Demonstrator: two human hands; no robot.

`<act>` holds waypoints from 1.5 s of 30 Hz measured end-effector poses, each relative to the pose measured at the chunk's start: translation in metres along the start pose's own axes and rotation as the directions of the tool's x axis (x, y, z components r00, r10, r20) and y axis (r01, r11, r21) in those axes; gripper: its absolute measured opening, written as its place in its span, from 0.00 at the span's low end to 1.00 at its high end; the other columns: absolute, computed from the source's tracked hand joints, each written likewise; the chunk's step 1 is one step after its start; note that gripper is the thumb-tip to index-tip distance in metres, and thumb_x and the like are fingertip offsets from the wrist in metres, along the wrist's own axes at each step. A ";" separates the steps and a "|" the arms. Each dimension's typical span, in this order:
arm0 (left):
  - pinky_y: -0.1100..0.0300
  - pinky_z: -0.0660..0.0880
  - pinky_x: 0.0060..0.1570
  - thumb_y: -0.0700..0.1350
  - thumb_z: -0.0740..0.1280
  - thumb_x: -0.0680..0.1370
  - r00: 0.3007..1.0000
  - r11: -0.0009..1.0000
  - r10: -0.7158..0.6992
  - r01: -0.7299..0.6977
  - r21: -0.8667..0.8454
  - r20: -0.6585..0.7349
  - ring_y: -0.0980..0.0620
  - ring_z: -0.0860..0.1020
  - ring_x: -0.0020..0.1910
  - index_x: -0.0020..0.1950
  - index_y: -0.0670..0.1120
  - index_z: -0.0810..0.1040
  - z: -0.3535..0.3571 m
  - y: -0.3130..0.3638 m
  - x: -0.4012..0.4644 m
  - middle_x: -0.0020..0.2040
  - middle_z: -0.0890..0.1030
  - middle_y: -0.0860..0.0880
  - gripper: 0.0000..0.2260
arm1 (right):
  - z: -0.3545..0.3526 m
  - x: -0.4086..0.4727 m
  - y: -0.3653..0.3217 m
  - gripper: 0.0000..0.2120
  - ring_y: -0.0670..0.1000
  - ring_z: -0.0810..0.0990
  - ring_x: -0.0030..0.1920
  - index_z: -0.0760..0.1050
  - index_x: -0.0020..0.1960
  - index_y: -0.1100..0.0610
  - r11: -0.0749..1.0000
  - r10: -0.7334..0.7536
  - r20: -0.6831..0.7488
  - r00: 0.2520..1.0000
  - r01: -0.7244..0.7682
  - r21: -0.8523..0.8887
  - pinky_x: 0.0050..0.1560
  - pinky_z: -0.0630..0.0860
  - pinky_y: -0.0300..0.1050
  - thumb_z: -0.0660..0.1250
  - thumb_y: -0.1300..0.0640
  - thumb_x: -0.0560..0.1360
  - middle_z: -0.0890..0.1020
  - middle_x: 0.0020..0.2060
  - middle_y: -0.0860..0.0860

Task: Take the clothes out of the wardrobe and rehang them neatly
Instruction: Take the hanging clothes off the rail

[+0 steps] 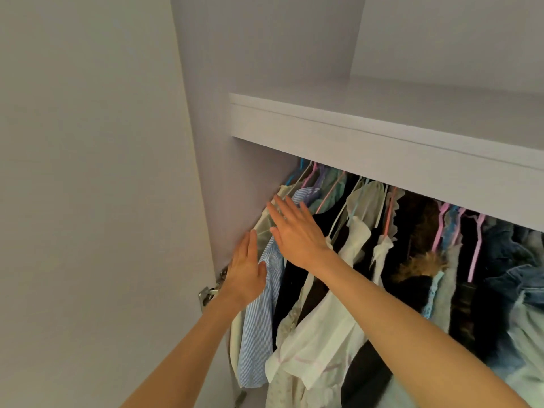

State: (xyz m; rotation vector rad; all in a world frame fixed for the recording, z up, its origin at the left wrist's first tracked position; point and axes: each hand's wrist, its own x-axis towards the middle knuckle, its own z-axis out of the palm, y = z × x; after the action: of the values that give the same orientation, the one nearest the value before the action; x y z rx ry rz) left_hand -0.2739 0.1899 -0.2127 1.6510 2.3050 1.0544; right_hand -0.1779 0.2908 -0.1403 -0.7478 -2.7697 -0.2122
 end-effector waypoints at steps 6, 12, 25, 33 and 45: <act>0.61 0.57 0.67 0.34 0.59 0.77 0.998 0.998 0.066 -0.065 -0.023 0.012 0.43 0.60 0.72 0.74 0.42 0.57 0.003 -0.009 -0.003 0.74 0.58 0.40 0.26 | 0.020 0.006 0.020 0.22 0.56 0.57 0.74 0.62 0.72 0.56 0.999 0.044 0.086 0.995 -0.046 0.025 0.73 0.53 0.57 0.49 0.48 0.81 0.64 0.72 0.57; 0.76 0.57 0.53 0.38 0.57 0.80 1.000 0.994 0.019 -0.020 -0.107 -0.008 0.45 0.70 0.62 0.72 0.40 0.61 -0.003 0.003 0.009 0.66 0.67 0.42 0.20 | 0.022 -0.018 0.036 0.22 0.58 0.80 0.55 0.80 0.48 0.58 0.993 0.102 -0.115 0.988 -0.108 -0.052 0.55 0.77 0.55 0.51 0.48 0.76 0.83 0.48 0.56; 0.50 0.73 0.43 0.48 0.56 0.81 0.995 0.994 -0.092 0.089 -0.056 -0.047 0.37 0.77 0.47 0.63 0.40 0.68 0.020 0.042 0.089 0.49 0.79 0.39 0.15 | 0.028 -0.071 0.075 0.20 0.57 0.76 0.61 0.78 0.55 0.60 0.976 0.203 -0.206 0.957 -0.215 -0.034 0.66 0.67 0.52 0.52 0.51 0.76 0.80 0.58 0.56; 0.54 0.72 0.30 0.44 0.57 0.81 0.988 0.985 -0.038 0.011 -0.172 -0.152 0.48 0.74 0.30 0.58 0.38 0.72 0.013 0.054 0.083 0.37 0.77 0.43 0.12 | 0.027 -0.074 0.070 0.23 0.56 0.77 0.61 0.77 0.59 0.60 0.968 0.215 -0.244 0.946 -0.240 -0.077 0.66 0.67 0.51 0.51 0.49 0.77 0.80 0.59 0.55; 0.66 0.63 0.27 0.42 0.58 0.81 0.960 0.976 0.040 -0.097 -0.196 -0.278 0.56 0.69 0.26 0.53 0.36 0.73 -0.023 0.073 0.088 0.31 0.73 0.47 0.10 | 0.032 -0.074 0.071 0.27 0.56 0.76 0.62 0.77 0.60 0.59 0.962 0.229 -0.179 0.957 -0.251 -0.109 0.66 0.62 0.52 0.45 0.46 0.80 0.79 0.60 0.55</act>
State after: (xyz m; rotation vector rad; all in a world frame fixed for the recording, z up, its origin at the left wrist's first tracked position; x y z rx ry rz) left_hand -0.2624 0.2674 -0.1269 1.6016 2.2075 1.5691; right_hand -0.0870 0.3228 -0.1869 -1.0424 -2.5001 -0.3911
